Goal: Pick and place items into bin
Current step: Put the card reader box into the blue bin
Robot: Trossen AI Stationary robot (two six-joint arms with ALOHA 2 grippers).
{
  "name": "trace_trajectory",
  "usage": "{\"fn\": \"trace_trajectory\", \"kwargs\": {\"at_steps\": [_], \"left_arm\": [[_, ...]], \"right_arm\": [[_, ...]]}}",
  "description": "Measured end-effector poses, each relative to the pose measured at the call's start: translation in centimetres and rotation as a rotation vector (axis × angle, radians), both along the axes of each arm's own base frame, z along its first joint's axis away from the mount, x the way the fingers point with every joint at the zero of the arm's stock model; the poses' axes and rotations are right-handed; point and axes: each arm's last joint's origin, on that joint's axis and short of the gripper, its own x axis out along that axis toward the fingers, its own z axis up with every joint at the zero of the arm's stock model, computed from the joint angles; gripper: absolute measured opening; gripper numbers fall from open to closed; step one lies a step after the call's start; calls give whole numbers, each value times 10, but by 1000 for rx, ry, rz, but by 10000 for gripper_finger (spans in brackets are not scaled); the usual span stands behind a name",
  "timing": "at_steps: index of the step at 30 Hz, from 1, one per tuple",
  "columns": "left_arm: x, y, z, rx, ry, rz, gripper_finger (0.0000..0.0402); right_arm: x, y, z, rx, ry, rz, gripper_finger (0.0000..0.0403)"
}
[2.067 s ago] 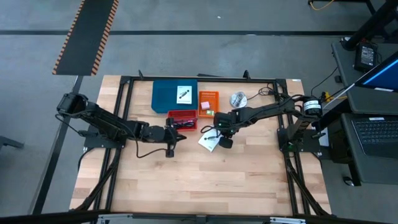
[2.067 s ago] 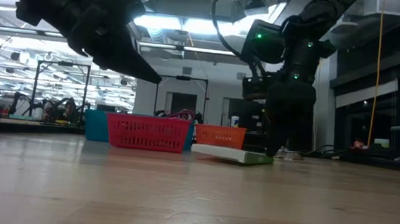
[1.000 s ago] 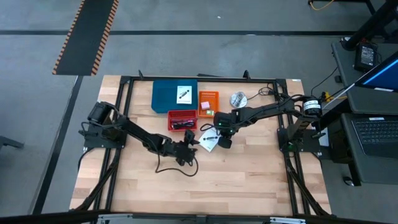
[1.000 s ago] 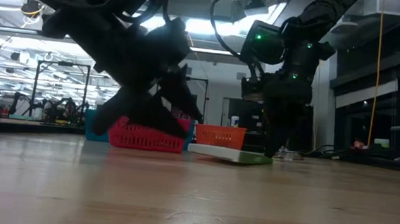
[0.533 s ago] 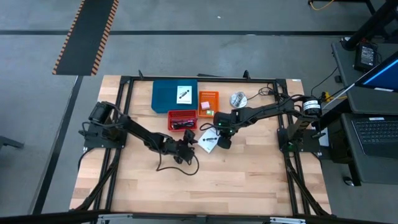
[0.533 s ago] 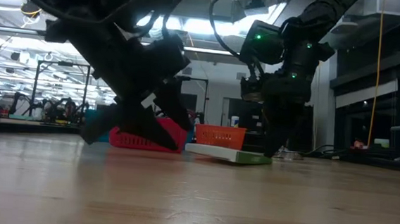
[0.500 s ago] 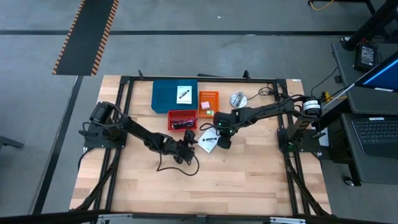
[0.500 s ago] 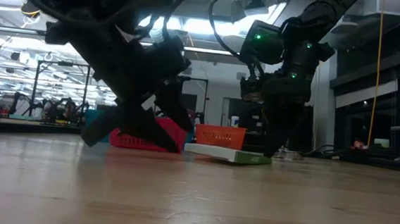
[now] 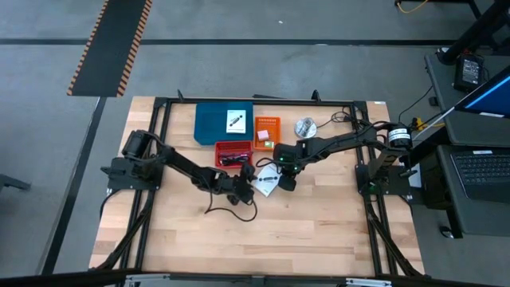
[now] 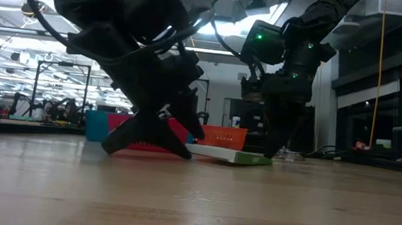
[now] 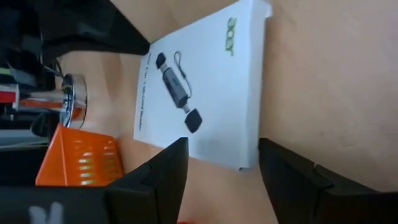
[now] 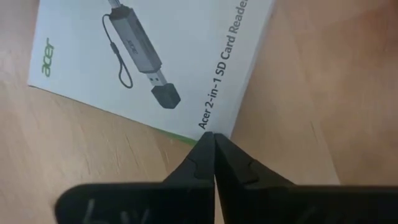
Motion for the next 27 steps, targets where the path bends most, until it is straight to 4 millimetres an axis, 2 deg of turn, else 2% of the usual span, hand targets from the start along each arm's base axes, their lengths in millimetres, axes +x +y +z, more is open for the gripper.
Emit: {"fn": "trace_trajectory", "kwargs": {"at_steps": [4,17,21,27], "left_arm": [[1,7,0,6,-4,15,184],[6,6,5,83,-39,-33,147],[6,6,5,91,-39,-33,112],[6,2,8,128,-59,-11,28]], "right_arm": [[0,0,0,0,-1,1,0],[0,0,0,11,-4,10,0],[1,0,0,14,-11,12,0],[1,0,0,14,-12,10,0]]}}
